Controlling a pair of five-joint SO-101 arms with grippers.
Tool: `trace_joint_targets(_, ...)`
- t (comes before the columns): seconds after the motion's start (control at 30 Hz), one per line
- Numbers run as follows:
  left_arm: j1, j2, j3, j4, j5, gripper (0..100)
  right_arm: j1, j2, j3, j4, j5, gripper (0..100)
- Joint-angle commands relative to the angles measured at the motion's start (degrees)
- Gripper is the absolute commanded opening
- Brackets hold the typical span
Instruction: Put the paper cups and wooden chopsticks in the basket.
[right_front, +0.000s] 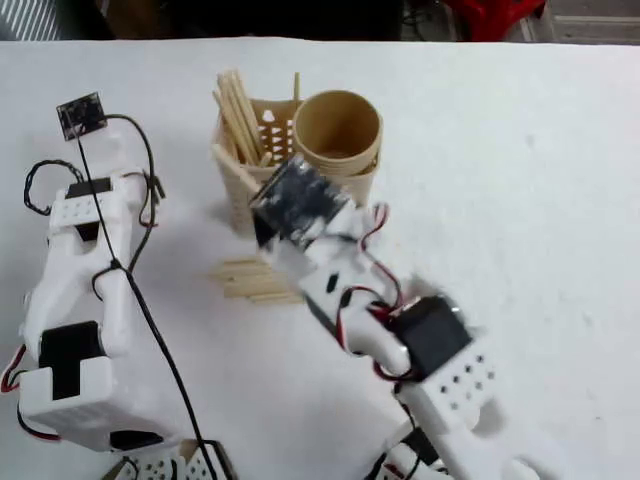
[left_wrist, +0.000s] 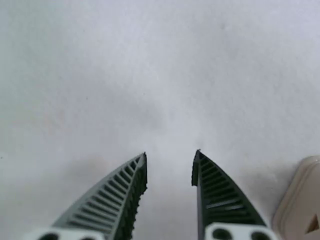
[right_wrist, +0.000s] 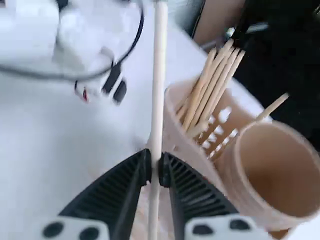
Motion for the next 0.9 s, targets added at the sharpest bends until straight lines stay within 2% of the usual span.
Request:
trace_joint_targets(0.0,0.3,-1.5,-0.6,-1.1,0.4,17,-0.6,6.6,-16.7,-8.2,-4.4,1.5)
trace_joint_targets(0.17,0.3,-1.5,-0.5,-1.1,0.4,17,-0.6,19.8,-28.5,-19.8,-4.7,1.7)
trace_joint_targets(0.27,0.3,-1.5,-0.5,-1.1,0.4,17,-0.6,27.5,-35.0,-23.4,-4.6,1.8)
trace_joint_targets(0.47,0.3,-1.5,-0.6,-1.1,0.4,17,1.3,36.8,-41.1,-24.0,-4.7,1.8)
trace_joint_targets(0.73,0.3,-1.5,-0.7,-1.1,0.4,17,4.3,38.1,-38.6,-24.6,-4.8,2.0)
trace_joint_targets(0.87,0.3,-1.5,-0.6,-1.1,0.4,17,4.1,38.1,-38.5,-24.1,-4.9,11.6)
